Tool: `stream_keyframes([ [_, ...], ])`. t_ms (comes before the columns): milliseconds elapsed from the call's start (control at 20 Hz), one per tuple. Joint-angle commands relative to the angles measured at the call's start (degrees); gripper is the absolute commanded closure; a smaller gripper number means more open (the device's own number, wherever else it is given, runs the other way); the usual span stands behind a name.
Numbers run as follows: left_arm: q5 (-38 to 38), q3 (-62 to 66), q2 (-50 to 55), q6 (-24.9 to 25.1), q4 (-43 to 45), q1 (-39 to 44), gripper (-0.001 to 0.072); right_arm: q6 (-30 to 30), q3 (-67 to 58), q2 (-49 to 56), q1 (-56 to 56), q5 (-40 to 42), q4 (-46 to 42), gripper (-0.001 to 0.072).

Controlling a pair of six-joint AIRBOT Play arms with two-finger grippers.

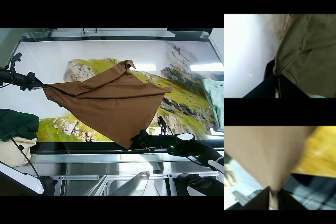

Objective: Fold the shirts.

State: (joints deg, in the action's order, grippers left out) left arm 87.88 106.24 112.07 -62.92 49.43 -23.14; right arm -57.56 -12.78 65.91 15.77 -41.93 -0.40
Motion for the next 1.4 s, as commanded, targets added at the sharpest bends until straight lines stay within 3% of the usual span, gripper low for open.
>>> stream_keyframes([
  [0,2.03,0.0,-0.07,0.0,-0.39,0.02,0.0691,9.62,-1.09,1.03,1.16,-0.02,10.91,0.0696],
  [100,4.68,-0.02,-0.81,0.0,-5.77,-0.76,0.0691,11.3,-3.48,-1.2,0.98,-0.35,10.73,0.0697],
  [250,8.41,-0.02,-5.44,1.33,-21.7,-3.02,0.0691,9.4,-8.39,-10.16,-4.76,-3.04,5.31,0.0697],
  [550,16.28,-0.04,-22.01,4.46,-62.79,-7.13,0.0691,2.58,-33.24,-36.11,-35.04,-13.4,-5.16,0.0697],
  [650,16.35,-0.04,-28.11,5.05,-75.69,-7.13,0.0691,1.18,-45.59,-38.88,-45.4,-17.75,-7.65,0.0697],
  [800,10.69,-0.04,-37.33,5.05,-83.12,-7.45,0.0691,-1.53,-60.89,-37.35,-56.96,-24.33,-8.41,0.0697],
  [950,3.28,-0.02,-46.82,8.46,-74.62,-9.9,0.069,-2.47,-66.82,-34.49,-59.8,-26.91,-7.74,0.0697],
  [1100,-4.83,-0.09,-52.17,6.25,-50.73,-9.07,0.0688,-2.56,-66.55,-30.64,-58.93,-32.17,-6.93,0.0697],
  [1200,-9.6,-1.88,-52.5,3.26,-36.83,-3.26,0.0689,-2.56,-64.67,-27.19,-55.82,-33.86,-7.85,0.0697],
  [1350,-15.72,-9.86,-48.3,3.26,-24.61,7.89,0.0688,-2.47,-58.45,-20.83,-48.09,-32.65,-12.33,0.0697],
])
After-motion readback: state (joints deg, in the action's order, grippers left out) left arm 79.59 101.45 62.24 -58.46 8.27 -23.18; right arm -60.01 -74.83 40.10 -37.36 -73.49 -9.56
